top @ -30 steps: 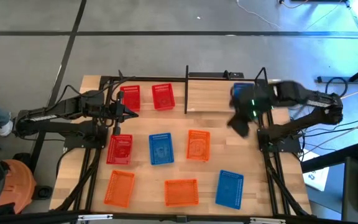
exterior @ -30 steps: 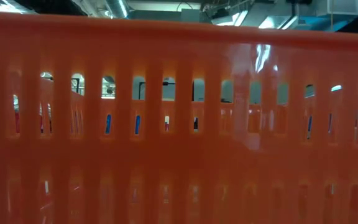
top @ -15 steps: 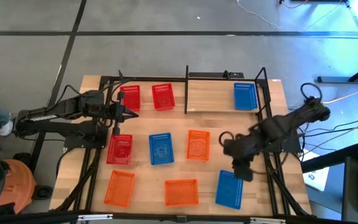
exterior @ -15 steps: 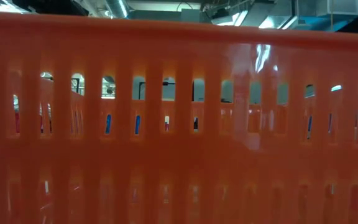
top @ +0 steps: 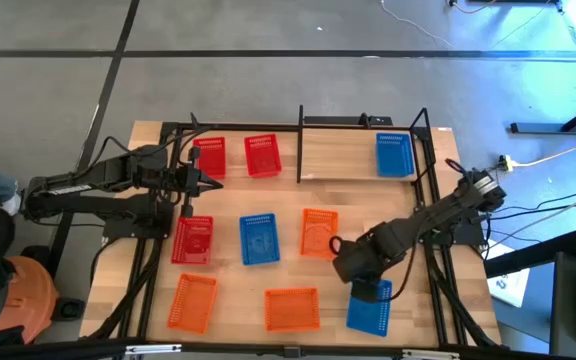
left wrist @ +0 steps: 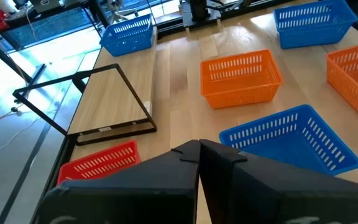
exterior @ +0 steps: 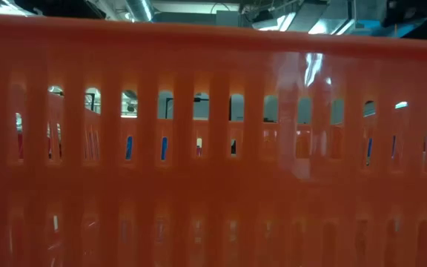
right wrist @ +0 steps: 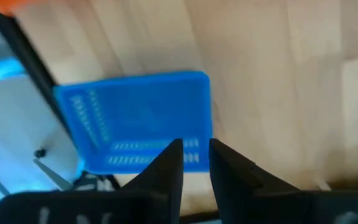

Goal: Stack baskets on shelf by color
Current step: Stack the right blue basket on top of the blue basket on the shelf

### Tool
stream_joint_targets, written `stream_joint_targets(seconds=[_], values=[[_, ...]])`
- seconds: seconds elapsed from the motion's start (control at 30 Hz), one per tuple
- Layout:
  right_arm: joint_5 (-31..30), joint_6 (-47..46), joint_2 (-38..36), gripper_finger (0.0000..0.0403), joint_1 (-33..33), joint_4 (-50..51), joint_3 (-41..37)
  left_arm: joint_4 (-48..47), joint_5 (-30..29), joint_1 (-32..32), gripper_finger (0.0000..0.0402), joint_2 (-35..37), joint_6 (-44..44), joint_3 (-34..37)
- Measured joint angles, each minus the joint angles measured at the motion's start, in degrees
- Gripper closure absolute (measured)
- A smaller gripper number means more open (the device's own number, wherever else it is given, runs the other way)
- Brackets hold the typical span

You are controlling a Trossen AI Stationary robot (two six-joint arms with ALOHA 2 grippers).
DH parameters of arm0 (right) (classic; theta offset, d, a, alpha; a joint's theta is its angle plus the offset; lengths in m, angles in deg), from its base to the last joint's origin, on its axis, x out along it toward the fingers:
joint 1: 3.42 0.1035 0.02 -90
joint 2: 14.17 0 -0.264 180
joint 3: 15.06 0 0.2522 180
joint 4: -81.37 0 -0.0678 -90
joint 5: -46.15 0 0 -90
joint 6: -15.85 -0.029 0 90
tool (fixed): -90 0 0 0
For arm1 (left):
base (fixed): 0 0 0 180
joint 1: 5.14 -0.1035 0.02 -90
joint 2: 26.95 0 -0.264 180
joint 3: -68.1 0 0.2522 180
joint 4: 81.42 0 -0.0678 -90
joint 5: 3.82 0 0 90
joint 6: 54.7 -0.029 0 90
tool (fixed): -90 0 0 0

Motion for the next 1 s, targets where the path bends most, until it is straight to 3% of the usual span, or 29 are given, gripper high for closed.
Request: stream_joint_targets(seconds=[0.17,0.3,0.4,0.7,0.83,1.0], values=[[-0.41,-2.8,-8.67,0.0336,0.02,-3.08,-8.98,-0.02,0.01,0.02,0.0401,0.0,0.01,0.0],[-2.19,-2.97,-16.91,0.0341,0.43,-16.81,-19.45,-0.02,0.0,0.02,0.0401,-0.02,0.02,0.0],[-0.11,-2.81,-20.24,0.0342,0.42,-26.81,-25.3,0.0,0.01,0.02,0.0401,0.0,0.4,0.0],[3.41,-6.5,-21.16,0.0342,0.23,-30.95,-32.69,0.72,-0.02,0.02,0.0401,-0.02,1.51,0.02],[6.89,-7.66,-21.16,0.0348,-1.25,-30.57,-33.33,1.88,-0.04,0.02,0.0401,0.0,1.58,0.02],[6.82,-8.22,-20.99,0.0365,-1.27,-30.71,-33.33,2.14,-0.03,0.02,0.0401,0.0,1.6,0.02]])
